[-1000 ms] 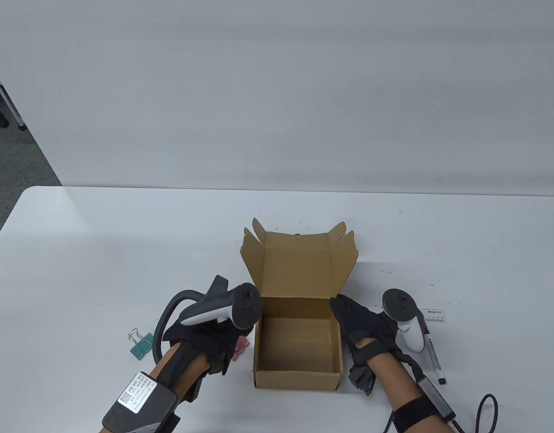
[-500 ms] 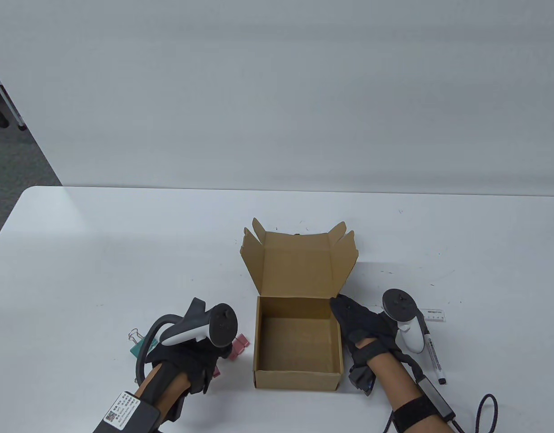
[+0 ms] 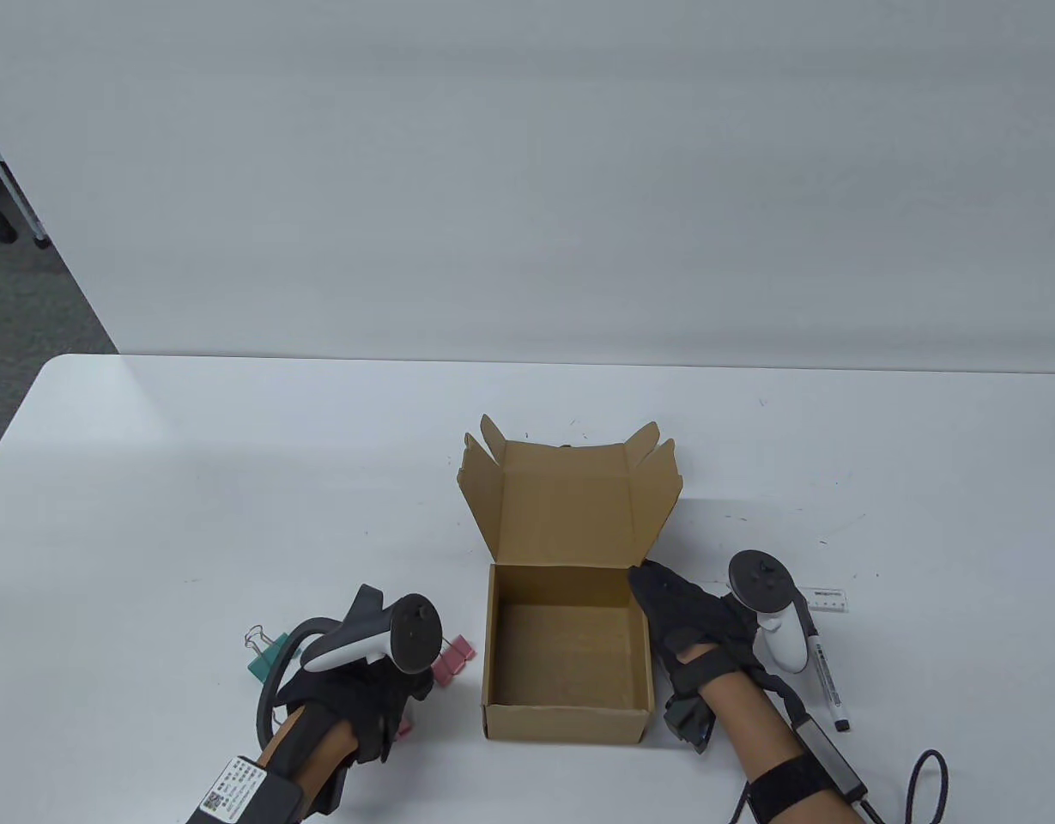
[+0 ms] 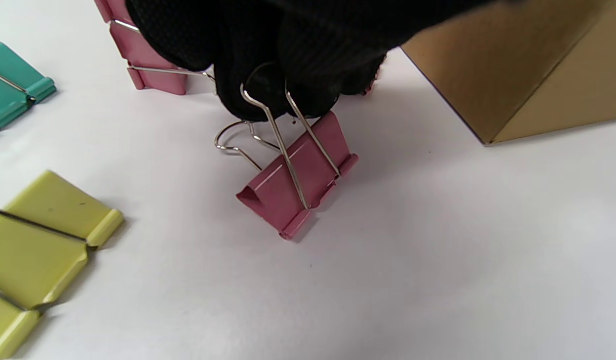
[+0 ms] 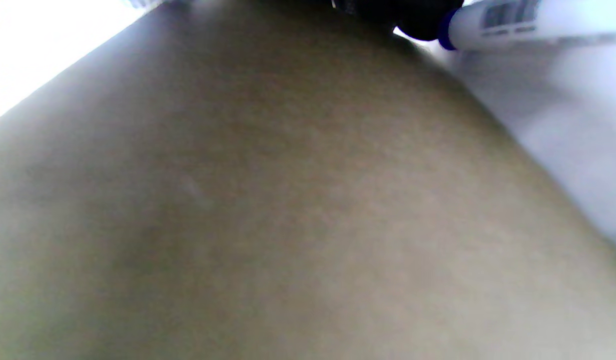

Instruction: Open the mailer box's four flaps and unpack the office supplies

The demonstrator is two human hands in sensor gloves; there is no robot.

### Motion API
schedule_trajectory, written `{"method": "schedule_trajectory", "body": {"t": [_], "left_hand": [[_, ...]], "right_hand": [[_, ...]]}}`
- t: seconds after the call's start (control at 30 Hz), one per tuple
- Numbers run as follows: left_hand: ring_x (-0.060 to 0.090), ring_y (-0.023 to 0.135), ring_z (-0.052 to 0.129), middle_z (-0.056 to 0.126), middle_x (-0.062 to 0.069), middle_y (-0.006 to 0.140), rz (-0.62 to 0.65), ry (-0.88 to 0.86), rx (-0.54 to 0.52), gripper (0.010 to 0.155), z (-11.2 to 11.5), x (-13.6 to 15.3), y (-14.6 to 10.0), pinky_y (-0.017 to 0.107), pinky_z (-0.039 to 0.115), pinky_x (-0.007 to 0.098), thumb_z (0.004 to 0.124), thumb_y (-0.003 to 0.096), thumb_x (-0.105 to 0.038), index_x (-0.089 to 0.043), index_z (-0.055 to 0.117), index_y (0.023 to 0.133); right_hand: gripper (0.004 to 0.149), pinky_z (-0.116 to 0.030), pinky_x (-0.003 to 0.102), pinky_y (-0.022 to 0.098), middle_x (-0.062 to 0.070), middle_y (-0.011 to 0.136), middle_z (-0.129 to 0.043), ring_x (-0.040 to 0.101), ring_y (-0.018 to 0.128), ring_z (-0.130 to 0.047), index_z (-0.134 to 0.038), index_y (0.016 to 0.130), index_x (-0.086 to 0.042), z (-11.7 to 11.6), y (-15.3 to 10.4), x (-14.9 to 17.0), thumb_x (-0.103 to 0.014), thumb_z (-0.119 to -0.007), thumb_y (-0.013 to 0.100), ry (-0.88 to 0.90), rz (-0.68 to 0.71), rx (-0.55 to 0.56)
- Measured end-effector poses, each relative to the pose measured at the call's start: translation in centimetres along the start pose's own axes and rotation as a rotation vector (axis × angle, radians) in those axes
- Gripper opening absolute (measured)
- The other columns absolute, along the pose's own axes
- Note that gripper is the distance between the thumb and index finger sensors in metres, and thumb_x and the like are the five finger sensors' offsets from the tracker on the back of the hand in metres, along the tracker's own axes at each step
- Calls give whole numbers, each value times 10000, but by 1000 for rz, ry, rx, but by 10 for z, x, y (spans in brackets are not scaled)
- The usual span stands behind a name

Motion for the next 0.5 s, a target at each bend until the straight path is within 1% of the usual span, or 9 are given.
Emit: {"method": "schedule_trajectory", "body": {"t": [0.4,0.5], "left_hand": [[295,837,919,850,63,1016,-1,-28,-7,478,3,5,1,720,679,563,814,607,-174,-293,711,1058],[301,877,899,813,63,1056,-1,-41,-34,503,0,9,-2,729,653,574,817,611,-198,-299,674,1083]], "right_hand": [[711,-411,665,651,257,1101,-514,562,916,-540,-493,1096,-51,0,0,0,-572,-590,621,8,3,1],[709,-400,685,657,254,1120,-463,563,947,-490,-453,1109,-59,2,-1,-4,-555,-594,623,4,3,-14]]}}
Point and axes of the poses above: the tracker on the back of each hand, its own x axis roughly to the little-finger side, its own y axis roughly from the wrist to the fingertips, z = x × y, the point moved 5 cm from there along y, roughly from the wrist to the fingertips
